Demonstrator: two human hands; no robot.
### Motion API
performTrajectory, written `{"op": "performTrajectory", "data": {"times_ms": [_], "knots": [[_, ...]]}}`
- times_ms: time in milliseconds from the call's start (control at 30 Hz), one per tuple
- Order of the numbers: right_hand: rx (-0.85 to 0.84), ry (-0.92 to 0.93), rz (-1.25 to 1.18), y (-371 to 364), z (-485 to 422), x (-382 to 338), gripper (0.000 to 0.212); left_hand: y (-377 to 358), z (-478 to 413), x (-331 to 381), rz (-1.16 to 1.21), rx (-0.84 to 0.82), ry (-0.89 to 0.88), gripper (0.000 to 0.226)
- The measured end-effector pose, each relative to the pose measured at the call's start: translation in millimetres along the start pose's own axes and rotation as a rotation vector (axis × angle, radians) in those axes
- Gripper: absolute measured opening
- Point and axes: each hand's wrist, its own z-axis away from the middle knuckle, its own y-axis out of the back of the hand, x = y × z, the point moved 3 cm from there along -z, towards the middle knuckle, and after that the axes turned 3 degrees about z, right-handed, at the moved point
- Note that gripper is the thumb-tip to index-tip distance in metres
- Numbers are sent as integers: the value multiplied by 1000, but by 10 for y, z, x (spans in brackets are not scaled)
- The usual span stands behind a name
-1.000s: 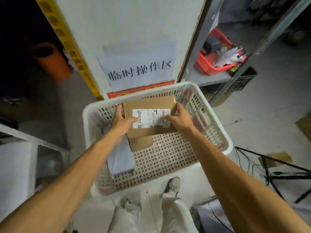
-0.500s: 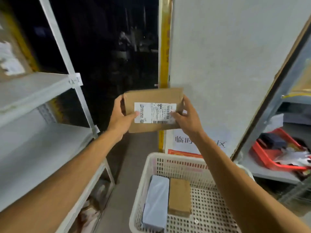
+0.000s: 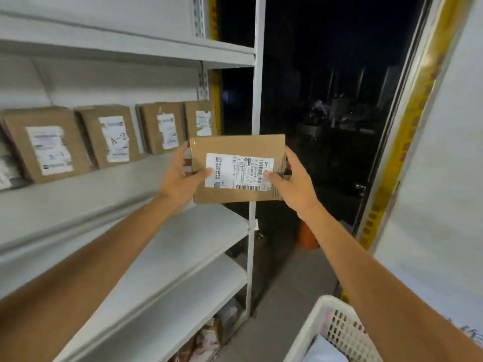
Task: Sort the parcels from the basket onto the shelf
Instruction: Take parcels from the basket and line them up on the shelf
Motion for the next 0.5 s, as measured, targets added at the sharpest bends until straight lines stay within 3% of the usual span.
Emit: {"op": "performTrajectory", "data": {"times_ms": [367,500], "knots": [[-156,134,-136,-1588,-343,-950,67,1778,17,290,22,169,-87,61],[-210,155,-142,-2208,-370,-1299,53,2392,147,235,63,266,-78,71]]}}
